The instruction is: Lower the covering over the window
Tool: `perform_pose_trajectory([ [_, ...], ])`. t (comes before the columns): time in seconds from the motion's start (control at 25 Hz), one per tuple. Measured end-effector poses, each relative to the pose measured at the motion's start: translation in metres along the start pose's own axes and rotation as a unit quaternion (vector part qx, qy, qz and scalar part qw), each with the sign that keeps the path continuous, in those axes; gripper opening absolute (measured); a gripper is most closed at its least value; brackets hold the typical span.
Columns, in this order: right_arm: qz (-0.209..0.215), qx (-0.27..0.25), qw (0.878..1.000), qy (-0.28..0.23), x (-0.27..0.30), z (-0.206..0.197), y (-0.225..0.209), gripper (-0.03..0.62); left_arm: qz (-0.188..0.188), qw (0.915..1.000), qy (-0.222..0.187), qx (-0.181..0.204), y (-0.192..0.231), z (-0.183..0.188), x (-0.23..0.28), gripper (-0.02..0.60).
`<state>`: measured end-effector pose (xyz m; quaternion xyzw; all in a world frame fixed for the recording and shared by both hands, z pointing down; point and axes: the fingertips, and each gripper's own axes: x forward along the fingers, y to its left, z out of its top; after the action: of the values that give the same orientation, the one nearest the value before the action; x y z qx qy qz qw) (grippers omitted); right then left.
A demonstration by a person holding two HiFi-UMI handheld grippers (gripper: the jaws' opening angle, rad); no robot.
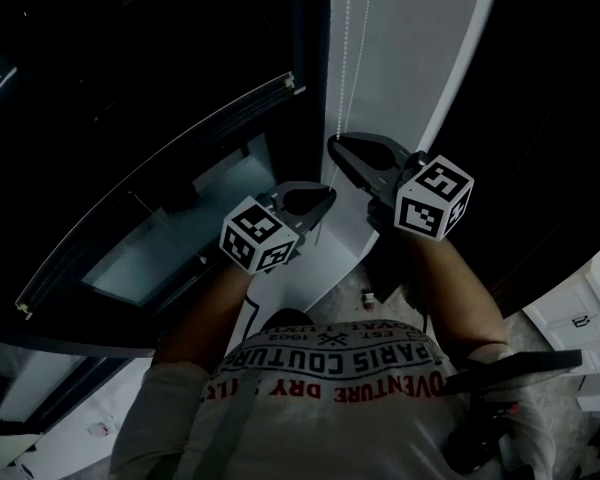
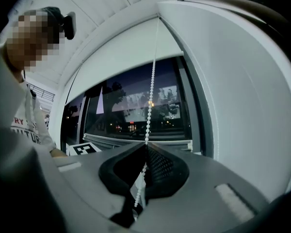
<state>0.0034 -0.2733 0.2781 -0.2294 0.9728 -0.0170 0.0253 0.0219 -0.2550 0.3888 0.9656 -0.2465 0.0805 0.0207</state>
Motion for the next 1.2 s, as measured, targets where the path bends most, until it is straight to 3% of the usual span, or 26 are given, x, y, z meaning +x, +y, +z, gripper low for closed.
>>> perform_pose_trajectory([
  [0.24,-0.014,0.025,0.999,0.019,-0.001,-0.045,-0.008,0.01,0.006,0.9996,0.027,-0.006,0.002,-0.043,0.008,0.005],
  [0.48,-0.024,0.047,0.996,0.073,-0.001,-0.104,-0.007,0.009,0.007,0.9962,0.087,0.002,-0.001,-0.103,0.015,0.005],
  [0.64,-0.029,0.085,0.991,0.095,-0.005,-0.145,-0.009,0.009,0.009,0.9938,0.11,-0.014,-0.003,-0.14,0.017,0.006],
  [1.2,-0.037,0.117,0.984,0.128,-0.003,-0.2,-0.002,0.009,0.016,0.9883,0.145,-0.045,-0.008,-0.195,0.016,0.006],
])
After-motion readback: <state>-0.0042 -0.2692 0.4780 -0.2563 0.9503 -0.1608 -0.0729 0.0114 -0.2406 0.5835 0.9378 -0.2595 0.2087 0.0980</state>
